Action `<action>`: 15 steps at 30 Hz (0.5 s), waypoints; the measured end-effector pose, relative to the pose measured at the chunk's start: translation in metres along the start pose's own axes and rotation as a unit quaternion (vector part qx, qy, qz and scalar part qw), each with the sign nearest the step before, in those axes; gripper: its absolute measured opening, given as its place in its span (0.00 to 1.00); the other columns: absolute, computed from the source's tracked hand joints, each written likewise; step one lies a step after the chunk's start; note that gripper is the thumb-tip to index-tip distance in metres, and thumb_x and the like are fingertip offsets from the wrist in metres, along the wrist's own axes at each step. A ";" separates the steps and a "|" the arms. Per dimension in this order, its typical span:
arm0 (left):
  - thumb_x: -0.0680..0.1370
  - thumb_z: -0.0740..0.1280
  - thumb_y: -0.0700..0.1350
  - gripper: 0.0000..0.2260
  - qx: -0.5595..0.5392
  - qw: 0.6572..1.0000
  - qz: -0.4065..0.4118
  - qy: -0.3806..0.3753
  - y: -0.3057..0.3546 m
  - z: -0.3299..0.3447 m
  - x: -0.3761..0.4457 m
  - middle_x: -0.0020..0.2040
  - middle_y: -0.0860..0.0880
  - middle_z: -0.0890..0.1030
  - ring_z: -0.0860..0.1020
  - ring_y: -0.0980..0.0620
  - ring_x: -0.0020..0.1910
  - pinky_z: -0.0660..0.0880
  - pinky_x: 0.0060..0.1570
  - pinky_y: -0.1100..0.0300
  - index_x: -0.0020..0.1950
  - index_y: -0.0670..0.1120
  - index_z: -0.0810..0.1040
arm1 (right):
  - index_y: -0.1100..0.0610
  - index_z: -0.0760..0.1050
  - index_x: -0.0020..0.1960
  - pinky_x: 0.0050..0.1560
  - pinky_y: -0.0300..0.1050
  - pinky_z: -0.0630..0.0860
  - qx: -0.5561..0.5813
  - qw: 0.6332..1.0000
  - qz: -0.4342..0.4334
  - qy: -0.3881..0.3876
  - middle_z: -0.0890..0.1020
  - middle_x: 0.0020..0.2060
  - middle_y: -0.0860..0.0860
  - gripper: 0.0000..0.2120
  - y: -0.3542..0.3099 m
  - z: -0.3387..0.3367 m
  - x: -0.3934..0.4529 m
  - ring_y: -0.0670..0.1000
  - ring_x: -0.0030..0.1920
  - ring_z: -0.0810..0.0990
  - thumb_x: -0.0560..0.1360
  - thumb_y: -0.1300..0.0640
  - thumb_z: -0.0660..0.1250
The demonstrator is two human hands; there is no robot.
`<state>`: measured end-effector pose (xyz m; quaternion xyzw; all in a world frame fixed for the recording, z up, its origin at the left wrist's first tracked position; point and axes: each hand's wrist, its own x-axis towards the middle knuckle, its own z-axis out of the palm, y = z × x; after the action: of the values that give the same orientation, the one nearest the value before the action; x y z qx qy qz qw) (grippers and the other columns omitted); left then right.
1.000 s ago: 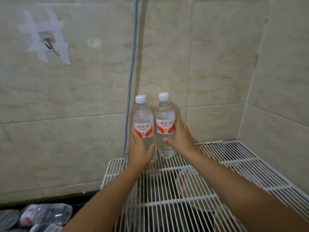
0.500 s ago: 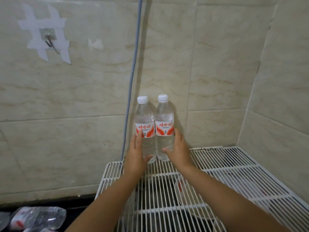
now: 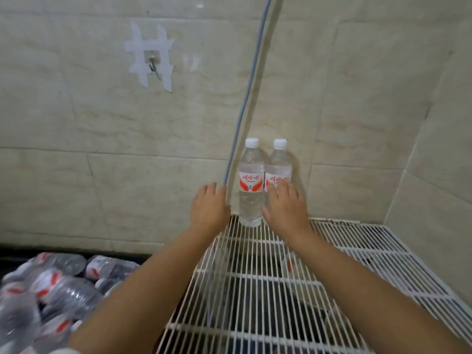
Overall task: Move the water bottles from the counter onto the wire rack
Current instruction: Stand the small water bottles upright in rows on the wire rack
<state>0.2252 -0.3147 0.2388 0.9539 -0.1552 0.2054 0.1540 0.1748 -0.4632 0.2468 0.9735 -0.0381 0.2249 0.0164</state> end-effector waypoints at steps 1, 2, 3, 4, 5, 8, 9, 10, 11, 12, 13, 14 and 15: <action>0.77 0.60 0.46 0.20 0.024 1.000 -0.002 0.010 -0.008 -0.007 -0.007 0.69 0.44 0.67 0.63 0.45 0.69 0.62 0.65 0.52 0.68 0.44 0.65 | 0.60 0.55 0.73 0.73 0.56 0.52 -0.009 1.000 -0.027 -0.001 0.59 0.72 0.58 0.28 -0.010 -0.005 -0.001 0.59 0.73 0.56 0.78 0.49 0.58; 0.77 0.60 0.46 0.19 0.040 0.999 -0.011 0.017 -0.017 -0.015 -0.015 0.69 0.43 0.67 0.63 0.45 0.69 0.61 0.65 0.52 0.67 0.44 0.66 | 0.60 0.56 0.72 0.73 0.57 0.50 -0.013 0.999 -0.053 0.001 0.60 0.72 0.59 0.27 -0.022 -0.009 -0.002 0.59 0.73 0.56 0.78 0.49 0.57; 0.77 0.60 0.47 0.19 0.053 0.998 -0.024 0.021 -0.028 -0.023 -0.026 0.69 0.43 0.66 0.62 0.45 0.69 0.60 0.65 0.51 0.67 0.44 0.66 | 0.60 0.58 0.72 0.72 0.59 0.50 -0.014 0.997 -0.079 0.005 0.61 0.72 0.59 0.26 -0.036 -0.013 -0.003 0.60 0.73 0.56 0.78 0.49 0.57; 0.78 0.59 0.47 0.19 0.068 0.997 -0.041 0.021 -0.040 -0.031 -0.036 0.70 0.43 0.65 0.60 0.45 0.71 0.59 0.66 0.50 0.68 0.44 0.66 | 0.61 0.60 0.71 0.72 0.60 0.50 -0.009 0.994 -0.104 0.010 0.63 0.71 0.59 0.26 -0.052 -0.016 -0.005 0.60 0.72 0.57 0.78 0.49 0.58; 0.78 0.59 0.48 0.20 0.087 0.994 -0.062 0.019 -0.053 -0.039 -0.049 0.72 0.44 0.63 0.58 0.45 0.72 0.57 0.67 0.49 0.69 0.45 0.65 | 0.61 0.61 0.70 0.71 0.61 0.50 0.001 0.992 -0.128 0.016 0.65 0.70 0.59 0.26 -0.070 -0.020 -0.007 0.61 0.72 0.58 0.77 0.50 0.59; 0.79 0.55 0.51 0.21 0.118 0.981 -0.153 0.003 -0.097 -0.065 -0.088 0.75 0.46 0.56 0.51 0.43 0.75 0.50 0.71 0.46 0.71 0.47 0.61 | 0.60 0.61 0.70 0.71 0.62 0.47 0.026 0.982 -0.187 0.019 0.64 0.71 0.58 0.26 -0.130 -0.028 -0.014 0.60 0.73 0.55 0.77 0.49 0.59; 0.79 0.55 0.51 0.21 0.119 0.975 -0.186 0.003 -0.112 -0.073 -0.103 0.76 0.46 0.56 0.50 0.43 0.75 0.48 0.71 0.44 0.71 0.48 0.61 | 0.60 0.61 0.70 0.71 0.63 0.47 0.032 0.978 -0.205 0.018 0.63 0.71 0.57 0.25 -0.152 -0.030 -0.017 0.60 0.73 0.54 0.77 0.49 0.58; 0.79 0.55 0.51 0.20 0.122 0.969 -0.213 0.008 -0.128 -0.081 -0.118 0.76 0.46 0.56 0.49 0.43 0.75 0.47 0.71 0.43 0.71 0.48 0.62 | 0.59 0.60 0.70 0.71 0.64 0.46 0.041 0.974 -0.221 0.017 0.62 0.71 0.57 0.25 -0.174 -0.032 -0.021 0.60 0.73 0.54 0.77 0.49 0.58; 0.79 0.56 0.51 0.20 0.130 0.962 -0.239 0.012 -0.144 -0.089 -0.134 0.75 0.46 0.56 0.49 0.43 0.75 0.47 0.71 0.42 0.70 0.48 0.63 | 0.59 0.60 0.70 0.71 0.64 0.46 0.050 0.970 -0.236 0.013 0.62 0.71 0.57 0.25 -0.196 -0.034 -0.027 0.60 0.73 0.54 0.77 0.49 0.58; 0.79 0.56 0.51 0.20 0.140 0.955 -0.262 0.013 -0.160 -0.096 -0.150 0.75 0.46 0.57 0.49 0.43 0.75 0.47 0.71 0.42 0.70 0.48 0.64 | 0.59 0.61 0.70 0.71 0.65 0.46 0.059 0.967 -0.249 0.008 0.63 0.71 0.57 0.25 -0.219 -0.035 -0.032 0.60 0.73 0.54 0.77 0.49 0.58; 0.79 0.56 0.51 0.19 0.149 0.947 -0.283 0.012 -0.178 -0.102 -0.166 0.75 0.46 0.58 0.50 0.43 0.75 0.48 0.70 0.41 0.69 0.48 0.65 | 0.59 0.62 0.69 0.70 0.65 0.46 0.069 0.963 -0.259 0.003 0.64 0.70 0.57 0.24 -0.241 -0.035 -0.039 0.60 0.73 0.55 0.77 0.49 0.58; 0.79 0.57 0.51 0.19 0.155 0.941 -0.300 0.011 -0.194 -0.108 -0.182 0.74 0.46 0.60 0.50 0.43 0.74 0.48 0.70 0.41 0.68 0.47 0.65 | 0.59 0.63 0.68 0.70 0.65 0.47 0.081 0.960 -0.267 -0.005 0.65 0.69 0.57 0.23 -0.263 -0.035 -0.045 0.60 0.72 0.56 0.77 0.50 0.59; 0.78 0.57 0.51 0.19 0.159 0.936 -0.315 0.012 -0.211 -0.113 -0.199 0.73 0.46 0.61 0.52 0.42 0.74 0.50 0.70 0.41 0.68 0.47 0.66 | 0.59 0.64 0.68 0.70 0.65 0.47 0.094 0.957 -0.274 -0.014 0.67 0.68 0.57 0.22 -0.285 -0.033 -0.053 0.60 0.71 0.57 0.77 0.50 0.59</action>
<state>0.0896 -0.0369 0.2004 0.9633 0.1901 0.1801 0.0590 0.1364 -0.1736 0.2491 0.9468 0.2508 0.2010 -0.0152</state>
